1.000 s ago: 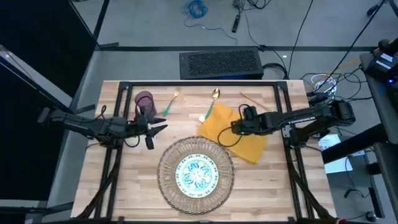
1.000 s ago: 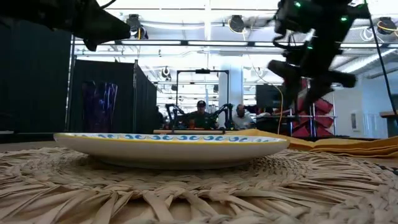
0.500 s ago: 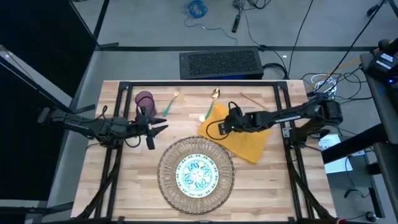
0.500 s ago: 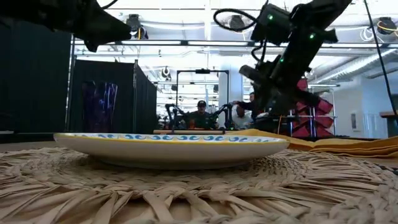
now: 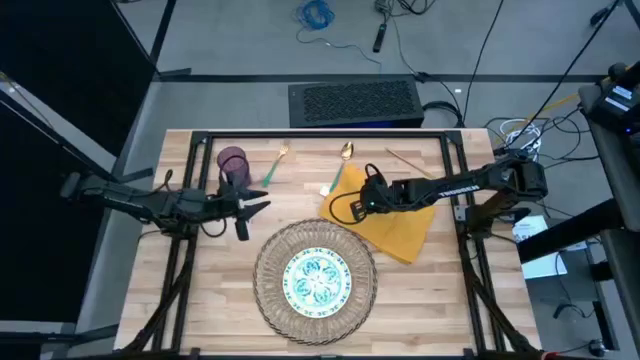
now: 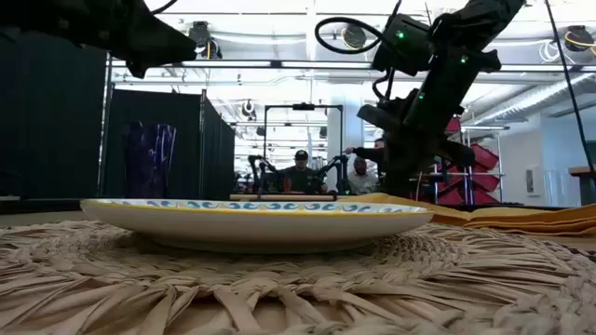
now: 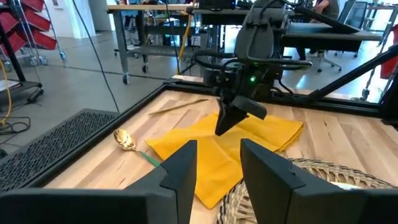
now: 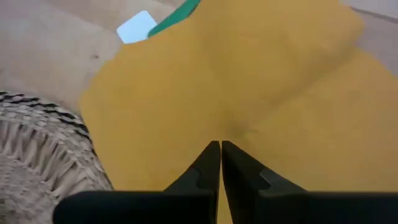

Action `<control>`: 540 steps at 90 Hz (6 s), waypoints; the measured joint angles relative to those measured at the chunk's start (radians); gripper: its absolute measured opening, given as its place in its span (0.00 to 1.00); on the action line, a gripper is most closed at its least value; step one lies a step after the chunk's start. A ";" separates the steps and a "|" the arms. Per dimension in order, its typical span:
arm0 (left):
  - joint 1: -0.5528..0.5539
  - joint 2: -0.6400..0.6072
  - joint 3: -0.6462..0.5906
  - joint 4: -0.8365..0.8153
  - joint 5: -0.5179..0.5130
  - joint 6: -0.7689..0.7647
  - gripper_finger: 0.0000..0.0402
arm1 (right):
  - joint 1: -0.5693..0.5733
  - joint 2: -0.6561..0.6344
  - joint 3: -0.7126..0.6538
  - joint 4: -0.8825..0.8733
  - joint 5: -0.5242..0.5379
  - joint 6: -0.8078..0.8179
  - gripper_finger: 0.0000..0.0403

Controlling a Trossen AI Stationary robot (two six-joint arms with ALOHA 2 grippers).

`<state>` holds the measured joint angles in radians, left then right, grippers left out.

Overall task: Set table place
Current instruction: Fold the yellow table napkin

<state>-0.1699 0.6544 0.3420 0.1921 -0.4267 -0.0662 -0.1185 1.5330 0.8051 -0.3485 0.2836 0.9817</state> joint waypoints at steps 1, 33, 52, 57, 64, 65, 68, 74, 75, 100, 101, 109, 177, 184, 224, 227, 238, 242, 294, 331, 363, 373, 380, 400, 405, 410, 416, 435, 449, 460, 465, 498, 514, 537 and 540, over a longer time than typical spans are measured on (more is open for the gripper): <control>0.000 0.000 0.000 0.000 0.000 0.000 0.27 | -0.002 0.002 0.000 -0.002 0.000 -0.001 0.00; 0.000 0.000 0.000 -0.001 0.000 0.000 0.27 | -0.031 0.132 -0.004 0.038 -0.041 -0.003 0.00; 0.000 0.000 0.000 -0.013 0.000 0.001 0.27 | -0.042 0.052 0.030 0.031 -0.036 -0.051 0.00; 0.000 0.000 0.000 -0.016 0.000 0.002 0.27 | -0.045 0.027 0.036 0.019 -0.020 -0.059 0.00; 0.000 0.000 0.000 -0.018 0.000 0.002 0.27 | -0.047 0.023 0.034 0.012 -0.028 -0.055 0.00; 0.000 0.000 0.000 -0.019 0.000 0.002 0.27 | -0.047 0.024 0.034 0.010 -0.029 -0.055 0.00; 0.000 0.000 0.000 -0.021 0.000 0.002 0.27 | -0.043 0.024 0.034 0.005 -0.033 -0.052 0.00; 0.000 0.000 0.000 -0.019 0.000 0.002 0.27 | -0.031 0.033 0.034 0.001 -0.049 -0.038 0.00; 0.000 0.000 0.000 -0.020 0.000 0.002 0.27 | -0.028 0.034 0.034 0.001 -0.050 -0.036 0.00; -0.001 0.000 0.000 -0.019 0.001 -0.004 0.27 | -0.011 0.085 0.014 0.003 -0.085 -0.005 0.00; -0.001 0.000 0.000 -0.019 0.001 -0.004 0.27 | -0.011 0.089 0.013 0.003 -0.086 -0.003 0.00; -0.001 0.000 0.000 -0.018 0.001 -0.005 0.27 | -0.011 0.121 0.010 0.009 -0.104 -0.002 0.00; 0.138 0.504 0.194 0.220 0.142 -0.217 0.27 | -0.187 -0.023 0.037 -0.080 -0.104 -0.353 0.26; 0.160 0.585 0.245 0.221 0.173 -0.217 0.27 | -0.193 -0.062 0.037 -0.103 -0.099 -0.378 0.31; 0.283 0.935 0.387 0.357 0.312 -0.353 0.27 | -0.072 -0.545 0.037 -0.177 0.036 -0.400 0.36; 0.291 0.958 0.396 0.360 0.333 -0.375 0.27 | -0.051 -0.575 0.037 -0.175 0.055 -0.400 0.36; 0.301 1.036 0.437 0.367 0.400 -0.445 0.27 | 0.027 -0.657 0.037 -0.179 0.120 -0.411 0.36; 0.300 1.056 0.451 0.367 0.404 -0.455 0.27 | 0.053 -0.678 0.037 -0.181 0.138 -0.423 0.36; 0.366 1.093 0.480 0.119 0.460 -0.766 0.30 | 0.189 -0.738 0.037 -0.282 0.166 -0.435 0.36; 0.440 1.097 0.480 0.010 0.480 -0.818 0.44 | 0.212 -0.738 0.037 -0.286 0.162 -0.480 0.36; 0.445 1.208 0.555 0.018 0.540 -0.792 0.44 | 0.212 -0.738 0.037 -0.293 0.161 -0.500 0.36; 0.440 1.252 0.585 0.016 0.550 -0.791 0.44 | 0.212 -0.738 0.037 -0.294 0.158 -0.499 0.36; 0.433 1.270 0.602 0.016 0.558 -0.786 0.44 | 0.212 -0.738 0.037 -0.295 0.155 -0.497 0.36; 0.429 1.286 0.623 0.012 0.562 -0.769 0.44 | 0.212 -0.738 0.037 -0.320 0.156 -0.496 0.36; 0.429 1.287 0.630 0.008 0.574 -0.758 0.44 | 0.212 -0.738 0.037 -0.324 0.156 -0.495 0.36; 0.429 1.288 0.635 0.005 0.588 -0.758 0.44 | 0.212 -0.738 0.037 -0.328 0.156 -0.491 0.36; 0.424 1.289 0.642 0.004 0.595 -0.754 0.42 | 0.212 -0.738 0.037 -0.333 0.157 -0.487 0.36; 0.399 1.291 0.646 0.002 0.618 -0.681 0.15 | 0.212 -0.738 0.037 -0.340 0.157 -0.480 0.36; 0.377 1.277 0.667 -0.002 0.569 -0.619 0.01 | 0.212 -0.738 0.037 -0.354 0.161 -0.477 0.36; 0.364 1.258 0.734 -0.043 0.551 -0.558 0.00 | 0.212 -0.738 0.037 -0.355 0.163 -0.474 0.36; 0.361 1.257 0.776 -0.074 0.546 -0.529 0.00 | 0.212 -0.738 0.037 -0.360 0.162 -0.470 0.36; 0.318 1.257 0.983 -0.244 0.524 -0.397 0.00 | 0.212 -0.738 0.037 -0.370 0.162 -0.466 0.36; 0.313 1.259 0.986 -0.298 0.523 -0.396 0.00 | 0.212 -0.738 0.037 -0.369 0.162 -0.466 0.36; 0.304 1.328 0.987 -0.278 0.565 -0.396 0.00 | 0.212 -0.738 0.037 -0.369 0.161 -0.459 0.36; 0.301 1.352 0.989 -0.269 0.581 -0.398 0.00 | 0.212 -0.738 0.037 -0.369 0.161 -0.459 0.36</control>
<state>0.1306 2.0062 1.3315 -0.0766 0.1540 -0.4638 0.0937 0.7948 0.8425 -0.7175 0.4442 0.5228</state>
